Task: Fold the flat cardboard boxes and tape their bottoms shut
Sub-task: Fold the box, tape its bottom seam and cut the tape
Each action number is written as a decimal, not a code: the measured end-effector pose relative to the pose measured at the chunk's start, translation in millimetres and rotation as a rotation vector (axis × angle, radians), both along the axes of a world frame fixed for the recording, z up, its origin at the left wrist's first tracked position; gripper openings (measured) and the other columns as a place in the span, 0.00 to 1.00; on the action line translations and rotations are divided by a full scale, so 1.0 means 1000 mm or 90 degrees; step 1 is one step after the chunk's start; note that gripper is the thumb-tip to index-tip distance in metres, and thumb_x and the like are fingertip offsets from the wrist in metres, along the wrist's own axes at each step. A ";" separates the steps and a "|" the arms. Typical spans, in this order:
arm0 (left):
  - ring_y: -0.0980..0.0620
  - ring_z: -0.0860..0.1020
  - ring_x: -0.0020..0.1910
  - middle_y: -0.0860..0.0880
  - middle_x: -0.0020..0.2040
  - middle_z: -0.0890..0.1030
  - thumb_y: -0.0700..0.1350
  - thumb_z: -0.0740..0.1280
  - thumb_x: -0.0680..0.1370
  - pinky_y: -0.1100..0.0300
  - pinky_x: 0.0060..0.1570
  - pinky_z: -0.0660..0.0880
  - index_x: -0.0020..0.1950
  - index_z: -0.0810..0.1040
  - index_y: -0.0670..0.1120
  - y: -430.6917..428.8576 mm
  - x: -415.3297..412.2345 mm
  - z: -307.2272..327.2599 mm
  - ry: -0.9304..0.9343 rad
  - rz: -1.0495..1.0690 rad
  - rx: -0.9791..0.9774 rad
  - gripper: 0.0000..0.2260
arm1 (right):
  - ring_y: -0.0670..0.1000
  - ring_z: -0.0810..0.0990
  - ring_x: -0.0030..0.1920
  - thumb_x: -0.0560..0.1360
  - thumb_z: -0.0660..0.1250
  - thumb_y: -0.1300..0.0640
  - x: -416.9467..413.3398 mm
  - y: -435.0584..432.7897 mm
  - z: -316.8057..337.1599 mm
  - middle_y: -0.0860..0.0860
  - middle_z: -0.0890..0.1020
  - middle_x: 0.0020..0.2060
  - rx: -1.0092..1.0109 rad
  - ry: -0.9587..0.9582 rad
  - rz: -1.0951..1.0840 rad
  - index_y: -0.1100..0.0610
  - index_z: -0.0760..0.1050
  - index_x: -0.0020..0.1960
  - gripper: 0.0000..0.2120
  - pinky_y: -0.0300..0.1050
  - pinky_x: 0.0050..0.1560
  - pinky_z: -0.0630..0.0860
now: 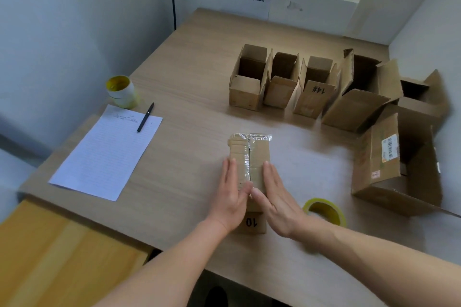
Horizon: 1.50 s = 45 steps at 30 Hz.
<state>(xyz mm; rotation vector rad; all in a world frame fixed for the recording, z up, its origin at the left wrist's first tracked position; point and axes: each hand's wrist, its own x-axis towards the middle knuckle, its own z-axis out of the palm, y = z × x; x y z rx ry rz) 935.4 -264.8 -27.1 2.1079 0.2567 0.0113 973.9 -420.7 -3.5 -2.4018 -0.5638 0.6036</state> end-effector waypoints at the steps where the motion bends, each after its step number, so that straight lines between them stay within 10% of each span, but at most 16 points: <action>1: 0.56 0.50 0.79 0.49 0.81 0.51 0.52 0.58 0.83 0.74 0.70 0.46 0.81 0.48 0.47 -0.006 0.001 0.001 0.002 0.053 -0.043 0.30 | 0.39 0.36 0.77 0.78 0.45 0.31 -0.001 0.003 -0.006 0.43 0.39 0.78 0.012 -0.014 -0.023 0.52 0.33 0.80 0.41 0.32 0.72 0.37; 13: 0.49 0.58 0.76 0.48 0.77 0.53 0.73 0.51 0.71 0.58 0.71 0.59 0.79 0.60 0.55 0.017 0.005 -0.012 -0.011 -0.118 0.166 0.39 | 0.55 0.75 0.53 0.71 0.46 0.22 0.031 -0.020 -0.023 0.50 0.65 0.60 -0.019 -0.125 0.138 0.50 0.53 0.78 0.45 0.42 0.53 0.70; 23: 0.50 0.70 0.67 0.49 0.69 0.65 0.61 0.56 0.78 0.56 0.64 0.70 0.71 0.72 0.53 0.016 0.006 -0.022 -0.090 -0.049 0.135 0.24 | 0.58 0.76 0.51 0.70 0.41 0.21 0.052 -0.022 -0.024 0.52 0.69 0.57 -0.071 -0.151 0.208 0.53 0.58 0.77 0.48 0.49 0.52 0.73; 28: 0.51 0.71 0.63 0.53 0.62 0.66 0.67 0.58 0.72 0.61 0.63 0.66 0.71 0.66 0.46 0.028 0.020 -0.001 -0.058 0.003 0.124 0.35 | 0.48 0.75 0.48 0.71 0.43 0.24 0.063 -0.028 0.000 0.47 0.73 0.62 -0.064 -0.148 0.143 0.44 0.52 0.76 0.40 0.46 0.53 0.70; 34: 0.46 0.55 0.78 0.46 0.80 0.45 0.58 0.60 0.80 0.52 0.75 0.58 0.81 0.48 0.51 0.023 0.075 0.020 0.013 0.035 0.180 0.34 | 0.62 0.74 0.63 0.77 0.49 0.30 0.093 0.007 0.015 0.57 0.72 0.66 -0.085 -0.143 -0.055 0.42 0.38 0.79 0.37 0.55 0.60 0.72; 39: 0.38 0.67 0.71 0.44 0.78 0.50 0.54 0.57 0.83 0.47 0.67 0.67 0.80 0.49 0.49 0.013 0.095 0.015 0.098 -0.028 0.236 0.29 | 0.64 0.75 0.58 0.81 0.52 0.39 0.105 0.030 0.005 0.62 0.78 0.58 -0.072 -0.065 -0.067 0.52 0.56 0.71 0.24 0.52 0.50 0.68; 45: 0.40 0.69 0.69 0.46 0.76 0.57 0.53 0.59 0.82 0.50 0.64 0.67 0.78 0.53 0.47 0.008 0.096 0.015 0.094 0.028 0.181 0.27 | 0.63 0.77 0.59 0.83 0.50 0.42 0.102 0.034 0.001 0.60 0.79 0.61 -0.082 -0.044 -0.092 0.53 0.54 0.73 0.24 0.52 0.51 0.69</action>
